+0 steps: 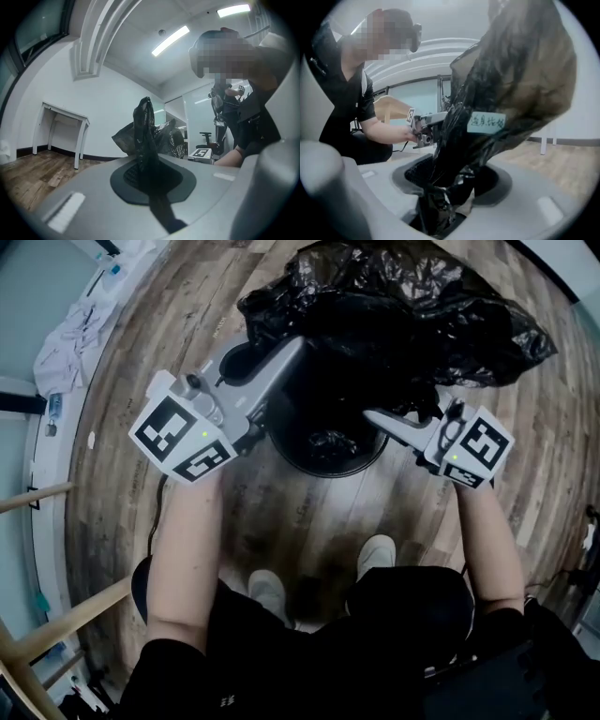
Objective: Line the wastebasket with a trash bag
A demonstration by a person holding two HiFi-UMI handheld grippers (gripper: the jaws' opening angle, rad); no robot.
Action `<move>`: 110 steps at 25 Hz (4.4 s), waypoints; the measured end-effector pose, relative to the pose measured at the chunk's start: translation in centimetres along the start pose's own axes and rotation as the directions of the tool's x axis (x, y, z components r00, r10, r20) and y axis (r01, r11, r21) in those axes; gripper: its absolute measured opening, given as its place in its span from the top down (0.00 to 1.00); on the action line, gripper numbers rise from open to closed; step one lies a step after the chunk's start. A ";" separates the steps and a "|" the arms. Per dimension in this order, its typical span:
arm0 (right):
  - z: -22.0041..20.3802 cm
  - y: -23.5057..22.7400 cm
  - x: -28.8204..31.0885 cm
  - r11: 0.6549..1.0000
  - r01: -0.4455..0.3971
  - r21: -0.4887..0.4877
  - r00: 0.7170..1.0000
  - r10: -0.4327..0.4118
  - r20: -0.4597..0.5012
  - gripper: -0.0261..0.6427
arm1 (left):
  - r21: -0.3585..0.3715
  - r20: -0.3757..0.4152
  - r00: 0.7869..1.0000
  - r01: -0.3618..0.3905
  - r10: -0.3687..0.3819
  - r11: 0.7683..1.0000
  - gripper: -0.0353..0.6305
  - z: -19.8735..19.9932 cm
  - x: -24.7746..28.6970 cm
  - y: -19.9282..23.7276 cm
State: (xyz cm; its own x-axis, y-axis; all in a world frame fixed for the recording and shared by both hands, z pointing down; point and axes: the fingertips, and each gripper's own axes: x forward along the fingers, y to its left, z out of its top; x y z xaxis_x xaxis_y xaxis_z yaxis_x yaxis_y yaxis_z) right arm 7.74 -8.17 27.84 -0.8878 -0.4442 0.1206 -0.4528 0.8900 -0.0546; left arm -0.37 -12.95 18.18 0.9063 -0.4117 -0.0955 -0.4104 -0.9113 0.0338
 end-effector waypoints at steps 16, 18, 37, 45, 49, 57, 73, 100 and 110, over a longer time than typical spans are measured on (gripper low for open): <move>6.3 -4.4 -6.1 0.992 0.060 0.108 0.982 -0.078 0.173 0.43 | 0.041 -0.041 0.999 0.034 -0.033 0.999 0.94 0.2 -1.8 -0.2; 6.7 -4.3 -5.9 0.993 0.066 0.095 0.980 -0.082 0.179 0.43 | 0.031 -0.050 0.998 0.031 -0.030 0.999 0.94 -0.3 -2.1 -0.1; 3.1 -3.5 -2.9 0.998 0.030 0.058 0.995 -0.035 0.091 0.43 | 0.041 -0.204 0.979 -0.002 0.010 0.999 0.94 -10.0 -5.1 -0.3; 0.3 -2.1 -1.1 0.997 0.005 0.071 0.998 -0.010 0.062 0.43 | 0.045 -0.273 0.962 -0.016 0.028 0.999 0.81 -13.5 -8.1 -0.7; -0.5 -2.2 -0.5 0.998 0.006 0.068 0.999 -0.010 0.049 0.43 | 0.033 -0.298 0.954 -0.027 0.035 0.999 0.78 -14.8 -8.6 -0.7; -0.7 -2.8 -1.1 0.997 0.000 0.077 0.999 -0.004 0.047 0.43 | -0.017 -0.312 0.949 0.043 -0.046 0.999 0.53 -13.3 -9.4 -2.1; -1.5 -1.0 0.2 0.997 -0.032 0.065 0.998 0.028 0.062 0.43 | -0.234 -0.149 0.964 -0.250 0.220 0.939 0.51 -9.6 -11.5 6.6; -2.7 -0.6 -1.8 0.996 -0.012 0.088 1.000 0.011 0.006 0.43 | -0.146 -0.279 0.955 -0.144 0.099 0.979 0.94 -13.5 -8.1 6.9; -1.6 -4.2 -9.1 0.982 0.055 0.182 0.996 -0.068 0.064 0.43 | -0.076 -0.235 0.969 -0.091 0.071 0.993 0.94 -11.0 -8.6 5.5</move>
State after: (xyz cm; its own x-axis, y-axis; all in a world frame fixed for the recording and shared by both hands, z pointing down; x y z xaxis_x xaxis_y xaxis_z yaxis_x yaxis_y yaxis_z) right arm 17.83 -7.69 28.53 -0.8586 -0.5091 0.0607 -0.5085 0.8305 -0.2275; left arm -9.34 -14.49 30.15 0.8734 -0.4653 0.1438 -0.4820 -0.8681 0.1183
